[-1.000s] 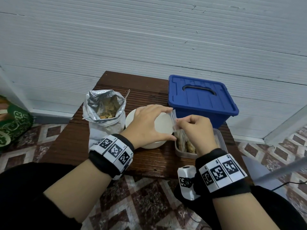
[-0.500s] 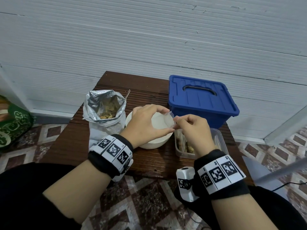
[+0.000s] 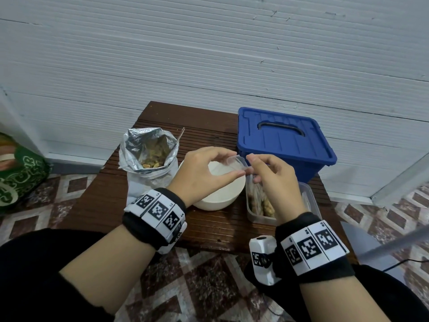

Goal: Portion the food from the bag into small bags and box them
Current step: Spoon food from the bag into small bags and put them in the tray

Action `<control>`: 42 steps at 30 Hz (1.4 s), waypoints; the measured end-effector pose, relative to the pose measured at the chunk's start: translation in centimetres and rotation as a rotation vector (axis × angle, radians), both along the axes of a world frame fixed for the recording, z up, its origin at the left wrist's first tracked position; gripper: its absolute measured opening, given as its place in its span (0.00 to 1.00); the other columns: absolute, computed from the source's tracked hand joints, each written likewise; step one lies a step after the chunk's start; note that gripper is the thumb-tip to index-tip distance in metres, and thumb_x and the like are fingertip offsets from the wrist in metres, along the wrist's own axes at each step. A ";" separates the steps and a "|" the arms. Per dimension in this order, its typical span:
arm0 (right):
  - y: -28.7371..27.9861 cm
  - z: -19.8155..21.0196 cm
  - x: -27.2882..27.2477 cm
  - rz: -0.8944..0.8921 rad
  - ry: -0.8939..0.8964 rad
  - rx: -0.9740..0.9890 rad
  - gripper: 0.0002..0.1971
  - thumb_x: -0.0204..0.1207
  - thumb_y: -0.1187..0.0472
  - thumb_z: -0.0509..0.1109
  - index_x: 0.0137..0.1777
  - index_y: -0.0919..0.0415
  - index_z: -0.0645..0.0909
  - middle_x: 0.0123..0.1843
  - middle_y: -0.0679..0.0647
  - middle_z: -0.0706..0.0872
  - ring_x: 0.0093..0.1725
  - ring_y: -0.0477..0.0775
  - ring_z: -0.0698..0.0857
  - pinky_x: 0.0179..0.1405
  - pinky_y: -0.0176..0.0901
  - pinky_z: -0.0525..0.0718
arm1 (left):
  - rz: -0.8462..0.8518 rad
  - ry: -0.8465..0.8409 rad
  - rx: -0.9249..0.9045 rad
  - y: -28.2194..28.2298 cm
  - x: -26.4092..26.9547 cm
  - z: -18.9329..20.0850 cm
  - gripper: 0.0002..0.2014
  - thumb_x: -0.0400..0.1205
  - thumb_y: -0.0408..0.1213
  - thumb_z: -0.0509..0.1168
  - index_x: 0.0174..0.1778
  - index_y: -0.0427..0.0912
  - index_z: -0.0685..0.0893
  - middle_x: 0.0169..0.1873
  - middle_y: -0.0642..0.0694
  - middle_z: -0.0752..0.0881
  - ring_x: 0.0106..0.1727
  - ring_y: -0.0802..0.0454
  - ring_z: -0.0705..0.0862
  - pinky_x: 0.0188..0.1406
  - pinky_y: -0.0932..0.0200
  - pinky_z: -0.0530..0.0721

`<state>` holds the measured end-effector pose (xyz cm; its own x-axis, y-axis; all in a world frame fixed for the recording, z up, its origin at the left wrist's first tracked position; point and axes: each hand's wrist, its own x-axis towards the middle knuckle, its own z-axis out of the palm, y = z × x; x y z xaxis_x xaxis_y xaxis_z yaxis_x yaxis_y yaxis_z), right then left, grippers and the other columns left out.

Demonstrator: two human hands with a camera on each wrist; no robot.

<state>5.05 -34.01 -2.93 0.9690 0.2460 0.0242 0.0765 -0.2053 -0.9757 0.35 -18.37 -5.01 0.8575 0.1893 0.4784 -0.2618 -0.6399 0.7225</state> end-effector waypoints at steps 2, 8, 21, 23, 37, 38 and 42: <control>0.0 0.2 -0.1 -0.021 -0.017 0.048 0.12 0.81 0.50 0.65 0.49 0.56 0.86 0.36 0.50 0.90 0.38 0.39 0.84 0.39 0.29 0.78 | 0.014 -0.049 -0.018 0.2 -0.3 1.0 0.19 0.71 0.47 0.78 0.56 0.45 0.89 0.48 0.54 0.89 0.52 0.63 0.84 0.53 0.77 0.76; 1.6 0.6 -0.5 -0.006 0.016 0.092 0.19 0.85 0.48 0.57 0.51 0.56 0.86 0.41 0.57 0.91 0.36 0.42 0.81 0.40 0.33 0.78 | 0.090 -0.173 -0.168 1.9 -2.1 6.1 0.16 0.74 0.44 0.76 0.57 0.47 0.87 0.48 0.58 0.88 0.47 0.68 0.83 0.46 0.75 0.78; 12.0 2.3 -0.7 0.179 -0.165 -0.177 0.17 0.75 0.45 0.72 0.55 0.57 0.87 0.47 0.48 0.88 0.50 0.44 0.83 0.50 0.37 0.78 | 0.326 0.104 -0.326 12.5 -5.5 6.7 0.20 0.70 0.58 0.72 0.52 0.51 0.89 0.46 0.54 0.89 0.50 0.59 0.86 0.49 0.69 0.81; 13.0 2.1 -1.0 0.179 -0.223 -0.220 0.12 0.77 0.49 0.71 0.47 0.58 0.89 0.38 0.47 0.88 0.44 0.45 0.84 0.45 0.37 0.77 | 0.315 0.178 -0.344 13.1 -5.7 5.9 0.14 0.75 0.54 0.71 0.51 0.52 0.89 0.46 0.55 0.89 0.50 0.60 0.85 0.44 0.72 0.79; 14.4 -0.2 -1.2 0.213 -1.049 -0.575 0.10 0.76 0.57 0.65 0.38 0.56 0.87 0.33 0.48 0.84 0.37 0.57 0.76 0.38 0.41 0.49 | 0.307 0.268 -0.403 14.3 -5.5 4.5 0.11 0.75 0.54 0.72 0.45 0.53 0.89 0.43 0.57 0.89 0.47 0.62 0.86 0.43 0.70 0.78; 14.4 -0.4 -1.2 0.228 -1.006 -0.556 0.12 0.76 0.57 0.64 0.37 0.57 0.87 0.33 0.49 0.84 0.38 0.56 0.75 0.38 0.41 0.51 | 0.304 0.271 -0.399 14.2 -5.4 4.5 0.11 0.75 0.54 0.72 0.45 0.53 0.89 0.42 0.58 0.89 0.46 0.63 0.85 0.43 0.71 0.77; 14.6 -0.1 -1.0 0.240 -0.685 -0.419 0.13 0.81 0.57 0.64 0.40 0.57 0.89 0.35 0.50 0.86 0.44 0.59 0.79 0.51 0.53 0.72 | 0.301 0.289 -0.362 14.1 -5.5 4.6 0.11 0.75 0.56 0.71 0.44 0.55 0.88 0.42 0.59 0.88 0.47 0.65 0.84 0.44 0.69 0.77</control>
